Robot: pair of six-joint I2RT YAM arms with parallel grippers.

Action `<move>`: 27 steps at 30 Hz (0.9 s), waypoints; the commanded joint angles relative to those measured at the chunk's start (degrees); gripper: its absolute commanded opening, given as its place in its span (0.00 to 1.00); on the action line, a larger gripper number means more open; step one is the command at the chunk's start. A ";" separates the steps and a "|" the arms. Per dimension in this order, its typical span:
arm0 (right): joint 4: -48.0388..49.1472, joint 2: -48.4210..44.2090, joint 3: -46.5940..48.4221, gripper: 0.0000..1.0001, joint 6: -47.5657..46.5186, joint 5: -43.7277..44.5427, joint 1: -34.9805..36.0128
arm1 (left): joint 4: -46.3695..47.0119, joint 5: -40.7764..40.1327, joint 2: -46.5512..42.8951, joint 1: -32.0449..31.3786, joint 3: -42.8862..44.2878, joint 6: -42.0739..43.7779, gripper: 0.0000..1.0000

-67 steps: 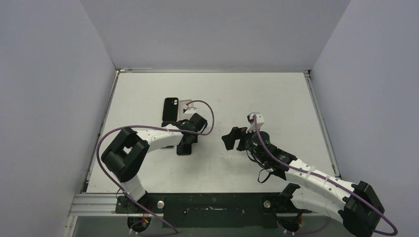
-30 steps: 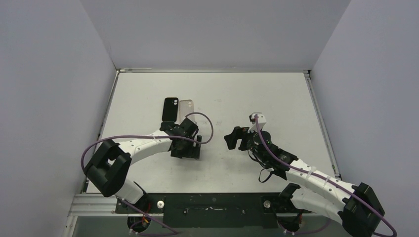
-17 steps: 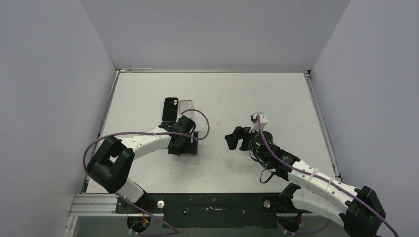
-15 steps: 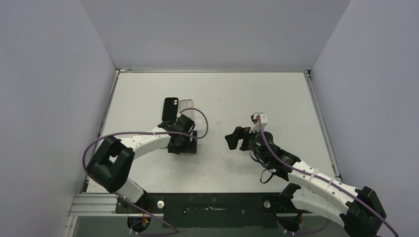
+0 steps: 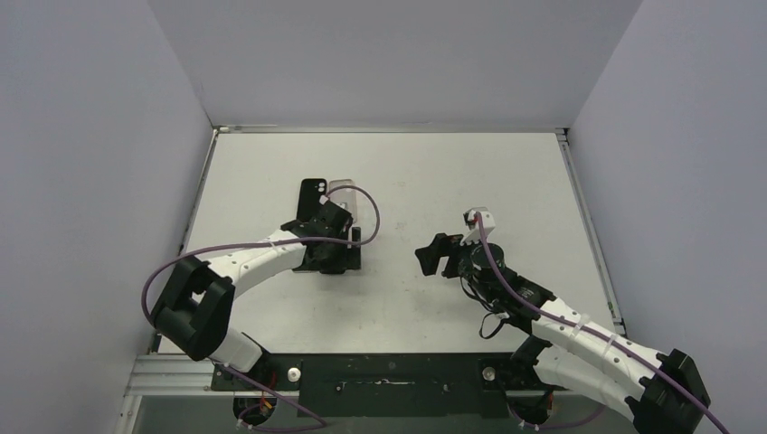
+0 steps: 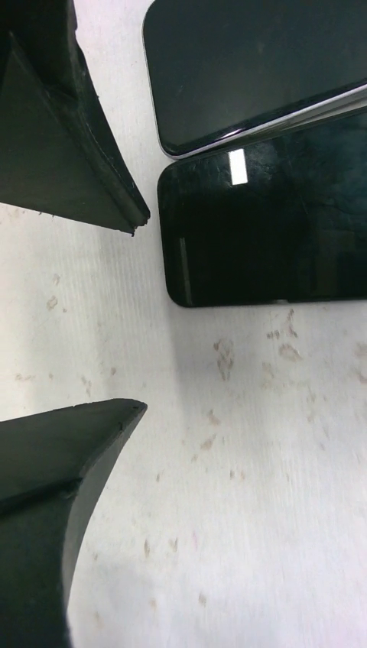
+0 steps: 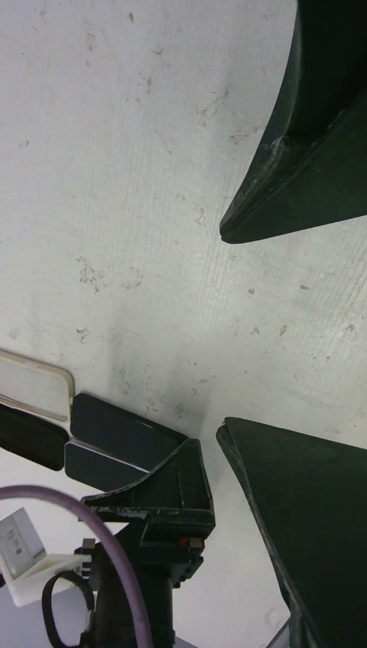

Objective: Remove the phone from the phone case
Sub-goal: Adjust the phone at the center of the board, then adjust the phone case at the center of the board.

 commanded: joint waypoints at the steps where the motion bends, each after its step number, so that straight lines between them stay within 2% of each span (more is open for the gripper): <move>1: -0.10 -2.05 -0.11 0.87 -0.02 2.29 -0.46 | 1.81 1.23 -5.14 -0.32 6.09 -0.51 0.79; 8: -2.01 -2.44 1.06 0.87 -2.10 3.49 -0.70 | 7.74 0.39 5.28 0.05 17.62 1.86 0.87; 15: -5.03 -5.71 -0.12 0.88 -0.57 4.88 -0.92 | 12.60 0.12 17.79 0.83 26.66 4.09 0.88; 27: -11.94 -10.65 0.29 1.00 -0.26 10.66 -1.20 | 15.71 -2.36 29.15 2.51 33.76 6.57 0.88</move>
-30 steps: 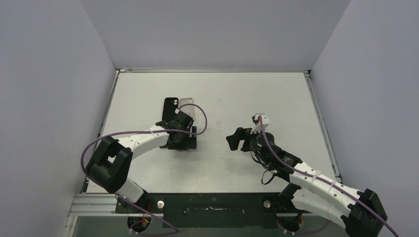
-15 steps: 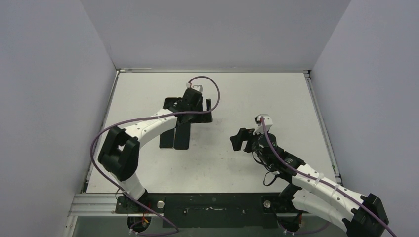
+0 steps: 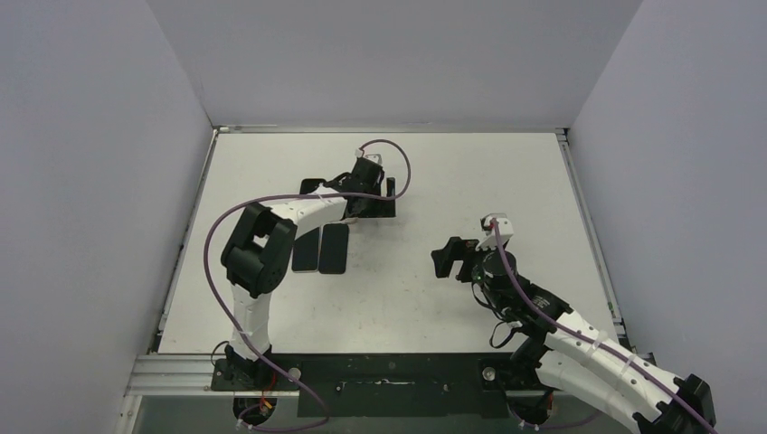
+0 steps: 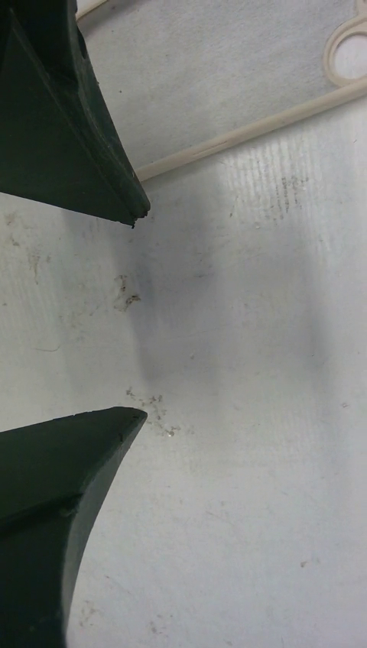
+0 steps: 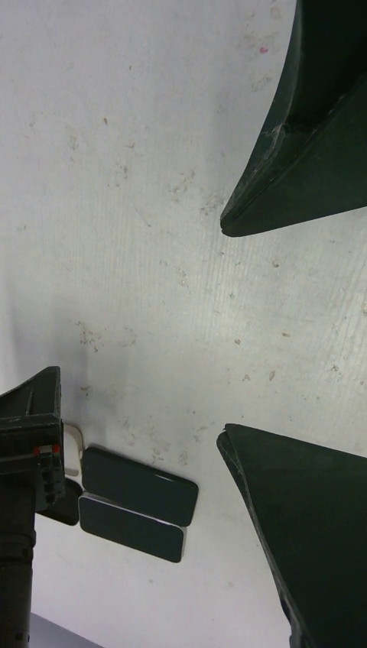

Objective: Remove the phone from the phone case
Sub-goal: Adjust the phone case at the center of the board.

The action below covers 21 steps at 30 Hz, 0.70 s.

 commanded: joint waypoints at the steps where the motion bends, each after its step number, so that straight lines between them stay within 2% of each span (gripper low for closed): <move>1: -2.97 -2.24 1.11 1.00 -0.26 5.16 -0.47 | 2.96 -1.80 2.12 1.14 3.93 1.73 0.88; 11: -4.39 -3.09 1.58 1.00 -1.14 7.11 -0.95 | 0.75 -5.25 3.85 2.72 4.22 2.29 0.88; 21: -6.27 -2.88 2.74 1.00 -1.84 9.22 -1.03 | 0.00 -5.40 0.65 2.91 2.99 1.71 0.89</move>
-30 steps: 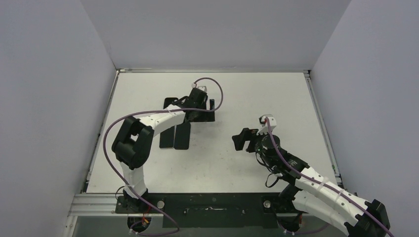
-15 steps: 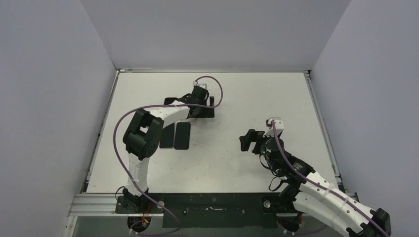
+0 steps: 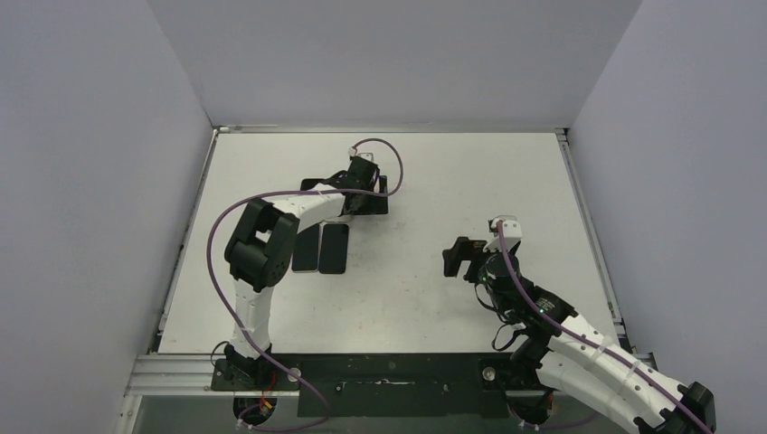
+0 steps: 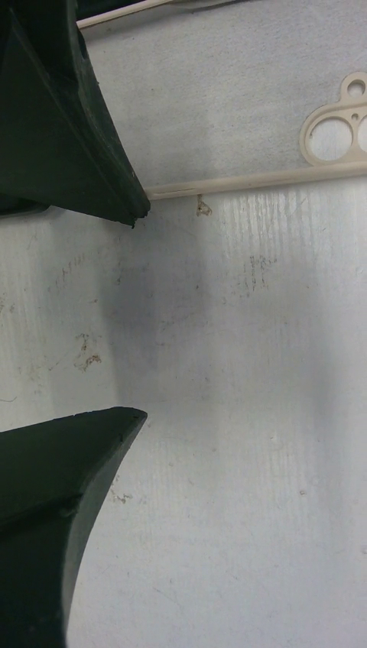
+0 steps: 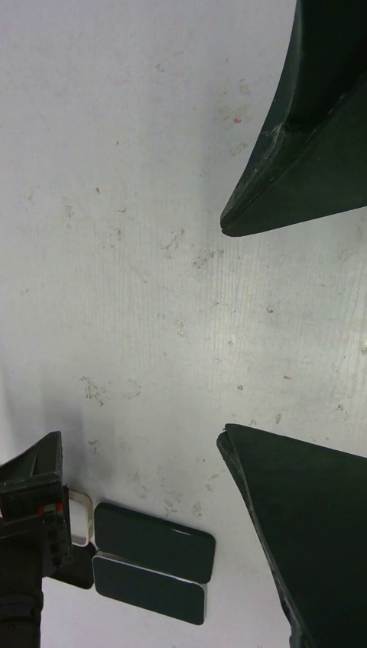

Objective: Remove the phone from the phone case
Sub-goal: Adjust the phone case at the center of the board.

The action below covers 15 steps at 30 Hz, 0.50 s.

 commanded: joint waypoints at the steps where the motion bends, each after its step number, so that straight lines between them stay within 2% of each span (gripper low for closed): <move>1: -1.81 -0.05 3.25 1.00 -1.17 3.84 -0.31 | -0.39 -0.89 -3.77 0.63 0.89 0.37 0.89; 4: -3.70 -0.37 4.98 1.00 -0.85 8.00 -0.32 | -1.31 -0.70 -8.25 0.77 -0.49 0.08 0.89; 8: -8.33 -0.38 9.18 1.00 3.05 18.80 -0.26 | -1.19 -0.76 -18.54 1.97 -5.77 -0.71 0.90; 12: -9.13 -0.91 11.97 1.00 -7.65 21.28 -0.13 | -1.73 -1.93 -30.71 3.99 -12.75 -1.11 0.91; 15: -7.58 -2.42 12.38 1.00 -9.76 25.67 -0.12 | -2.99 -3.96 -41.06 5.67 -18.38 -0.61 0.94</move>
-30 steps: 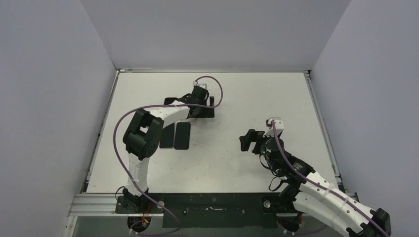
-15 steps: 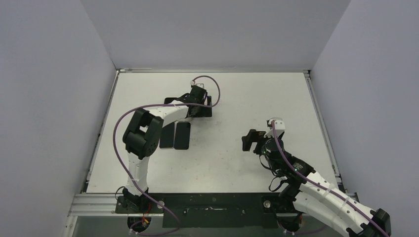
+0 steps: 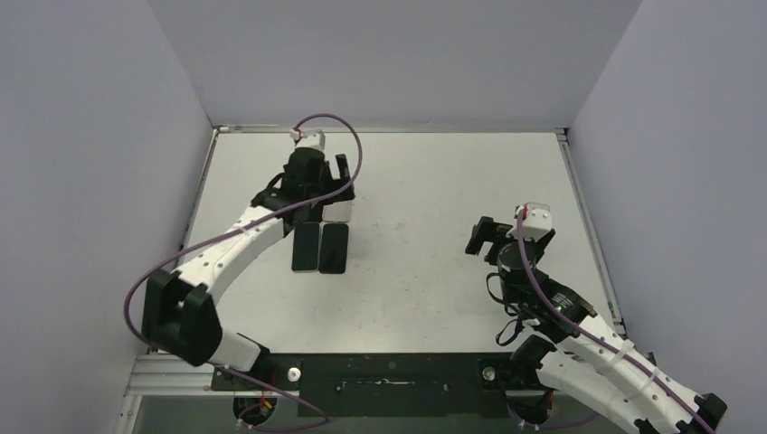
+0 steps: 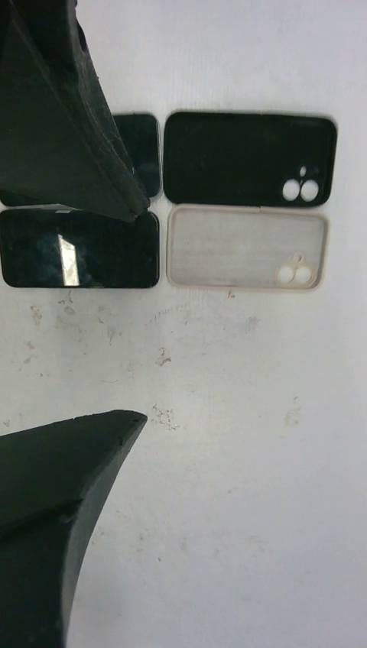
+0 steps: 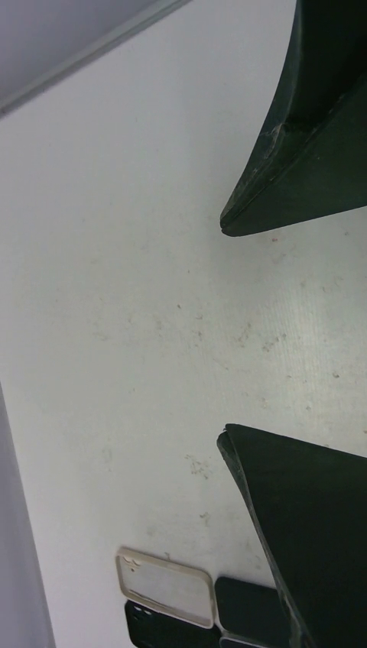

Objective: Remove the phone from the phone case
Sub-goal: Reset both arms

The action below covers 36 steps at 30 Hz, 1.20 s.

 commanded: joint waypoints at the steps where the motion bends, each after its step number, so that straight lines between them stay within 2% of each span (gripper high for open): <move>1: 1.02 -2.67 2.29 1.00 -6.12 10.38 -0.16 | -1.58 -4.69 -14.66 2.45 -6.25 0.34 0.95; 5: 3.64 -6.37 1.64 1.00 -6.43 17.74 -0.59 | -5.54 -11.20 -26.24 3.18 -10.51 3.08 0.97; 10: -2.56 -6.52 5.35 1.00 -8.25 23.26 -0.99 | -7.72 -20.25 -41.33 3.29 -16.75 5.07 0.98; 16: -2.43 -9.30 4.74 1.00 -11.83 22.10 -1.11 | -3.21 -27.95 -62.94 3.29 -32.49 8.77 0.97; 20: -2.14 -11.97 2.99 1.00 -11.10 21.10 -1.11 | -4.50 -30.66 -72.44 3.29 -37.21 9.28 0.97; 25: -2.60 -12.78 1.34 1.00 -10.47 21.24 -1.11 | -2.50 -33.58 -75.32 3.29 -38.91 11.30 0.97; 36: -4.43 -10.29 1.45 1.00 -7.18 20.93 -1.19 | -2.84 -33.28 -73.58 3.29 -39.13 9.79 0.97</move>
